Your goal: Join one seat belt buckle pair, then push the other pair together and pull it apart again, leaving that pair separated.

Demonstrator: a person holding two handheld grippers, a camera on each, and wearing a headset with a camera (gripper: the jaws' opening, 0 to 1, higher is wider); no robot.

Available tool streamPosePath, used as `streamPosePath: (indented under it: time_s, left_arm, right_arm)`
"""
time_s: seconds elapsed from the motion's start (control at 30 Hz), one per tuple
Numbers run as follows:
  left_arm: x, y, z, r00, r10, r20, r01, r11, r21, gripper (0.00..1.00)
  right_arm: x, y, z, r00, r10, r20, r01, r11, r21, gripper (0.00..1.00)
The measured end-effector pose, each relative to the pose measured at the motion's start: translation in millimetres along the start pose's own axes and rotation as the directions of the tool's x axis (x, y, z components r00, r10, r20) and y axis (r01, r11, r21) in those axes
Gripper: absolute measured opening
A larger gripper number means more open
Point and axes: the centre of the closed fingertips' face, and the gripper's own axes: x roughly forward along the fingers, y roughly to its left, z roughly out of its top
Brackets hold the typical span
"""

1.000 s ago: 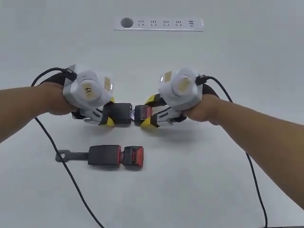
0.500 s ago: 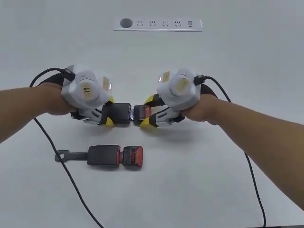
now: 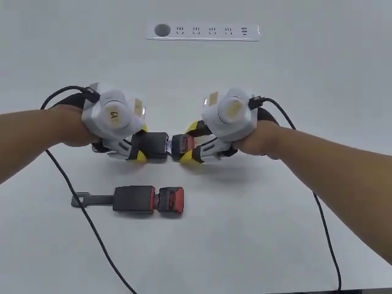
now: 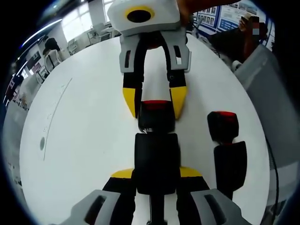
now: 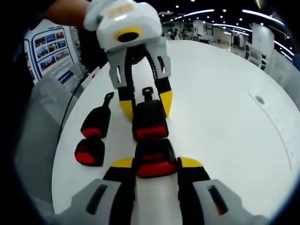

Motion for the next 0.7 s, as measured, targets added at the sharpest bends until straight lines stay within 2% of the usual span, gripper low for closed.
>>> streamPosePath:
  time_s: [0.3, 0.4, 0.53, 0.7]
  left_arm:
    - [-0.6, 0.2, -1.0, 0.9999, 0.003, 0.012, -0.003, 1.0, -0.014, 0.34]
    - [-1.0, 0.1, -0.3, 1.0, 0.004, 0.008, -0.003, 1.0, -0.013, 0.34]
    - [-1.6, 0.1, -0.3, 1.0, 0.006, 0.006, -0.006, 1.0, -0.015, 0.34]
    - [-2.2, 0.6, -0.2, 1.0, 0.005, 0.006, -0.005, 1.0, -0.016, 0.34]
  right_arm:
    - [-7.7, -1.3, -9.0, 0.9999, -0.013, 0.005, 0.012, 1.0, 0.017, 0.35]
    - [-11.4, -0.7, -11.0, 0.9987, -0.02, 0.047, 0.018, 0.999, 0.051, 0.35]
    - [-11.3, -0.5, -10.6, 0.9987, -0.023, 0.046, 0.022, 0.999, 0.032, 0.35]
    - [-17.4, -0.8, -16.3, 0.9988, -0.021, 0.045, 0.019, 0.999, 0.043, 0.35]
